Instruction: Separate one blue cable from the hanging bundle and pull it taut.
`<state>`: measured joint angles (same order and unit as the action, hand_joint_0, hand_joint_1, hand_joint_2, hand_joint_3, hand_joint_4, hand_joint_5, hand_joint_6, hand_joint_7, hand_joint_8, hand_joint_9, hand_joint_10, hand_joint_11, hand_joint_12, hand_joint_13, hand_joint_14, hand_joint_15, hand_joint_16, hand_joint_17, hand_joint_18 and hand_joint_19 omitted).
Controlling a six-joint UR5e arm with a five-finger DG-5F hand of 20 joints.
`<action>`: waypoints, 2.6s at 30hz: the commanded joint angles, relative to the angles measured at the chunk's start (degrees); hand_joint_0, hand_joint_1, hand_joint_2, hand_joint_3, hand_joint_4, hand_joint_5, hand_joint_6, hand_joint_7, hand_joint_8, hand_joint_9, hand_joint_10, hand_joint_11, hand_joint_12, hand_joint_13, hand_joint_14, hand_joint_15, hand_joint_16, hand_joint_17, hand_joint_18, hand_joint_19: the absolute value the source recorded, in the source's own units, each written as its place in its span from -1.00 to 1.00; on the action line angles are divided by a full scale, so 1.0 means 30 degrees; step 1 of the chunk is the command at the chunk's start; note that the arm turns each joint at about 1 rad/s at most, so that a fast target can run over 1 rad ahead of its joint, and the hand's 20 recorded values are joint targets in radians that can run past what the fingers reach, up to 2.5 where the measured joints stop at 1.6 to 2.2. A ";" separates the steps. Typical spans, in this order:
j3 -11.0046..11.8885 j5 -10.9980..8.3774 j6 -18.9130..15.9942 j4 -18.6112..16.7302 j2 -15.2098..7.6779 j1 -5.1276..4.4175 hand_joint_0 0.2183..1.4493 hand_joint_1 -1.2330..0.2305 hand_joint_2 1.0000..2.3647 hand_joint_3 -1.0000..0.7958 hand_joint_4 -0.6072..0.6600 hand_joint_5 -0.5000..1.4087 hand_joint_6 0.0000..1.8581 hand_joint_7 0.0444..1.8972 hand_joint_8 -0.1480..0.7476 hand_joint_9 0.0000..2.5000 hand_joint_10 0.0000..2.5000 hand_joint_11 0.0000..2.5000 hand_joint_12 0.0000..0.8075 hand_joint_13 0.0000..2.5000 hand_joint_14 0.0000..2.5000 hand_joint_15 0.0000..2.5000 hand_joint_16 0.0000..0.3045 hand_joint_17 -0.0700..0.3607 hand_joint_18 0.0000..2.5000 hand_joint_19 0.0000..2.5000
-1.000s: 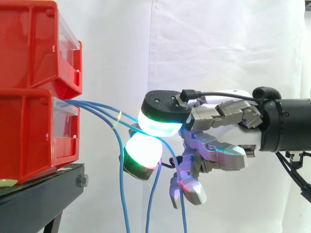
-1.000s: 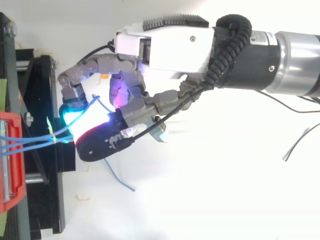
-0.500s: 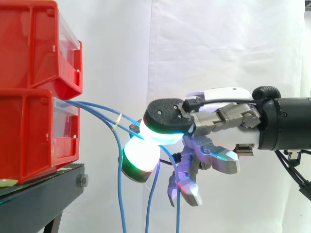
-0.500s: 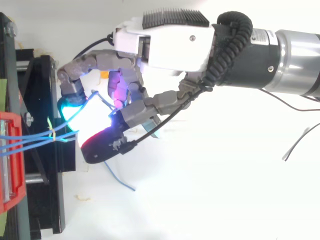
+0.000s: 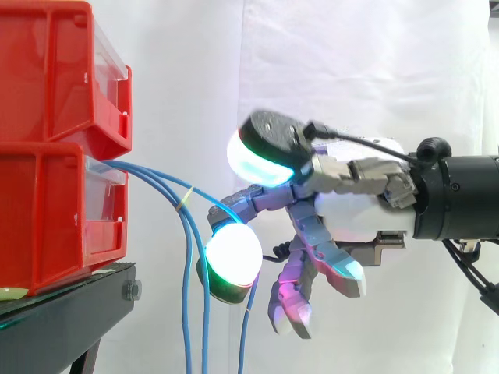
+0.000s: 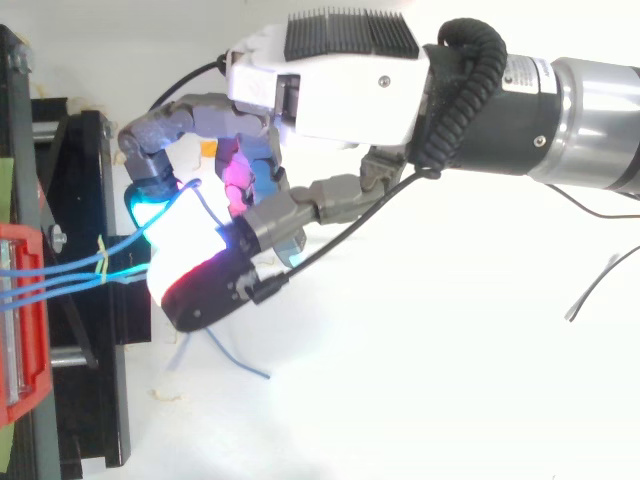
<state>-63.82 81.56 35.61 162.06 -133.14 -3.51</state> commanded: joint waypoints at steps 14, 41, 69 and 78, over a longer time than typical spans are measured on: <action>0.0005 -0.0440 0.0200 -0.0026 0.0024 0.0000 -0.23 0.01 -1.00 -0.44 0.00 -0.32 -0.46 0.31 -0.46 0.59 -0.99 -0.72 -0.28 0.07 -0.99 -0.56 -0.68 -0.17 -0.30 -0.53; 0.0152 -0.0879 0.4448 0.0004 0.0024 -0.0059 -0.39 0.36 -1.00 -0.44 0.01 -0.32 -0.46 0.34 -0.57 0.55 -0.99 -0.84 -0.33 -0.04 -0.99 -0.63 -0.70 -0.20 -0.43 -0.53; 0.0474 -0.1524 0.7495 0.0062 0.1372 -0.0059 -0.65 0.21 -1.00 -0.44 0.14 -0.32 -0.46 0.35 -0.33 0.53 -0.99 -0.83 -0.20 -0.02 -0.99 -0.63 -0.59 -0.02 -0.34 -0.58; 0.0474 -0.1612 0.8110 0.0062 0.1342 -0.0059 -0.60 0.48 -1.00 -0.44 0.07 -0.32 -0.46 0.33 -0.42 0.54 -0.99 -0.83 -0.23 -0.02 -0.99 -0.63 -0.62 -0.07 -0.38 -0.56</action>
<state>-62.41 76.75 59.72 162.24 -129.06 -3.73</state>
